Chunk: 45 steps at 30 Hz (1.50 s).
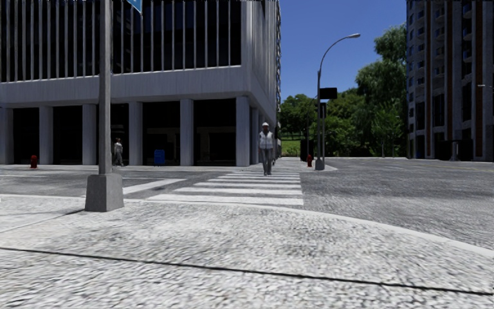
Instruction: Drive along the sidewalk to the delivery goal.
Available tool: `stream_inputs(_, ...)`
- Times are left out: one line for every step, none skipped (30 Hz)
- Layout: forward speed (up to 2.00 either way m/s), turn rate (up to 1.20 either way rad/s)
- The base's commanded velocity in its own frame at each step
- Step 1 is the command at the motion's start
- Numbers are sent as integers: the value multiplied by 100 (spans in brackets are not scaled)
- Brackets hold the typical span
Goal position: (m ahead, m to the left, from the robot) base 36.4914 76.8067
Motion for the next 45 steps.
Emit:
stream_inputs(200,40)
stream_inputs(200,40)
stream_inputs(200,40)
stream_inputs(200,40)
stream_inputs(200,40)
stream_inputs(200,40)
stream_inputs(200,40)
stream_inputs(200,40)
stream_inputs(200,40)
stream_inputs(200,40)
stream_inputs(200,40)
stream_inputs(200,40)
stream_inputs(200,40)
stream_inputs(200,40)
stream_inputs(200,40)
stream_inputs(200,40)
stream_inputs(200,40)
stream_inputs(200,40)
stream_inputs(200,40)
stream_inputs(200,40)
stream_inputs(200,40)
stream_inputs(200,40)
stream_inputs(200,37)
stream_inputs(200,25)
stream_inputs(200,14)
stream_inputs(200,14)
stream_inputs(200,0)
stream_inputs(200,0)
stream_inputs(200,0)
stream_inputs(200,0)
stream_inputs(200,0)
stream_inputs(200,0)
stream_inputs(200,0)
stream_inputs(200,0)
stream_inputs(200,0)
stream_inputs(200,0)
stream_inputs(200,0)
stream_inputs(200,0)
stream_inputs(200,0)
stream_inputs(200,0)
stream_inputs(200,0)
stream_inputs(200,0)
stream_inputs(200,0)
stream_inputs(200,0)
stream_inputs(200,0)
